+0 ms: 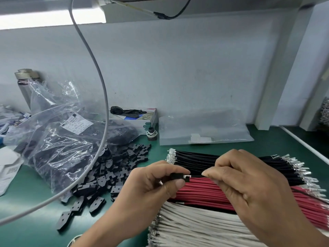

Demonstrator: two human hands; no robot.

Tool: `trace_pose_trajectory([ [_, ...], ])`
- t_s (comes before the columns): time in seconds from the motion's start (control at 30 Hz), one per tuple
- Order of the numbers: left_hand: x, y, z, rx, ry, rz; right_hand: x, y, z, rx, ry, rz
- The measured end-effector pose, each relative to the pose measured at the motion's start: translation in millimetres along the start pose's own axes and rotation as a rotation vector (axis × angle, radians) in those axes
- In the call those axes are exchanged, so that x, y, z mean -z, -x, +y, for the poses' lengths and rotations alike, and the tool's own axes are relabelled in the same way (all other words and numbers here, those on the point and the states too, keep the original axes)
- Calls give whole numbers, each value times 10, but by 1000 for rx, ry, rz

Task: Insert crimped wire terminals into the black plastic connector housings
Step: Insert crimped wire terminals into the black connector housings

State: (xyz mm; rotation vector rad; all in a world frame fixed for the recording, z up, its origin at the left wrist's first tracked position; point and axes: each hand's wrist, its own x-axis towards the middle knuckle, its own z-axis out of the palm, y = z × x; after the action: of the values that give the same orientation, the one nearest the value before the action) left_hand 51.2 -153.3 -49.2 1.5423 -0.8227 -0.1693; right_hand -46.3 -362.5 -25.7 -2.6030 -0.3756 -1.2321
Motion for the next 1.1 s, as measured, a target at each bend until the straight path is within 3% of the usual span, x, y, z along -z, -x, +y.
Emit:
trace_pose_trajectory([
  [0.2,24,7,16,-61,-252,33,-58,27,-10,3,36,-16],
  [0.43,23,15,25,-60,-298,29,-81,52,5,14,61,-34],
  [0.57,15,18,20,-105,-454,52,-80,55,6,58,117,-71],
  [0.73,19,8,22,-84,-344,38,-91,53,7,32,62,-31],
  [0.9,8,2,3,-105,-440,108,-83,26,-23,143,186,-80],
  [1.1,-14,19,-8,-36,-232,68,-66,1,-37,136,183,-41],
])
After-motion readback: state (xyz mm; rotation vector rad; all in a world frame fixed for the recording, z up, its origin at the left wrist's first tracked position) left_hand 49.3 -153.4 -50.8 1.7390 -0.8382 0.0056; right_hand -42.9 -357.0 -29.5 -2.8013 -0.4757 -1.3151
